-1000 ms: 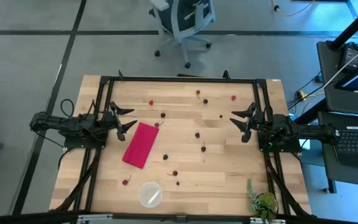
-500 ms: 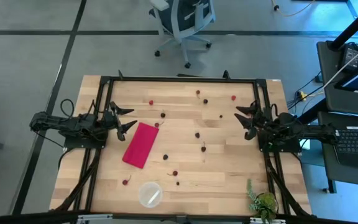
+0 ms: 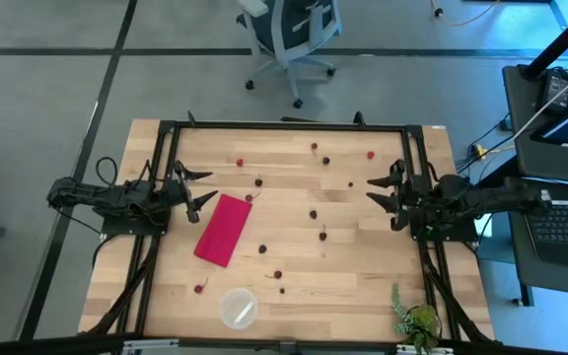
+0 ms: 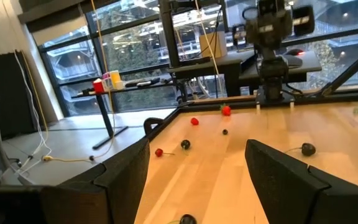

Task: Pick and placing Produce into tupperware
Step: Put the blueberries into the transparent bin

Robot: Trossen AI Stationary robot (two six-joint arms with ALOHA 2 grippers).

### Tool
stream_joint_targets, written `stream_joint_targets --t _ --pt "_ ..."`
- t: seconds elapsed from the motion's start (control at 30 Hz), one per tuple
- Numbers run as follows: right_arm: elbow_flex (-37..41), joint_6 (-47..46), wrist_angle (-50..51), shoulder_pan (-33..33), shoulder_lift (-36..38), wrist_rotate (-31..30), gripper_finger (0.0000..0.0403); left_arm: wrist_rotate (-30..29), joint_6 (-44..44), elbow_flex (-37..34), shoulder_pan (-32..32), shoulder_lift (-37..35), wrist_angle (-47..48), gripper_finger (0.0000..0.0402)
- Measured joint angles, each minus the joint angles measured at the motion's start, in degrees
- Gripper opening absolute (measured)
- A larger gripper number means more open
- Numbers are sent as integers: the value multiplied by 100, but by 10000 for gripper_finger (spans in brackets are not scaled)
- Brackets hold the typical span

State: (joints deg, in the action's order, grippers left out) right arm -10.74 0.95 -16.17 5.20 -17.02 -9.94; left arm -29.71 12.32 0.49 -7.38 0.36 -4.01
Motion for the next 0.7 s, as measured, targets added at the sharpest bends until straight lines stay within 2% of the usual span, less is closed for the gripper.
stream_joint_targets --t 0.17,0.33,0.5,0.7 --pt "-955 381 343 461 -1589 104 168 -2 11 0 0 0 -4 260" --pt "-1761 329 978 819 -3309 101 168 -2 -14 0 0 0 -7 260" --pt "-2229 -104 1122 1071 -4782 96 168 79 -619 0 -2 0 -9 260" --pt "-2520 -350 1143 1217 -6031 97 168 81 -1212 0 -2 2 -9 260"
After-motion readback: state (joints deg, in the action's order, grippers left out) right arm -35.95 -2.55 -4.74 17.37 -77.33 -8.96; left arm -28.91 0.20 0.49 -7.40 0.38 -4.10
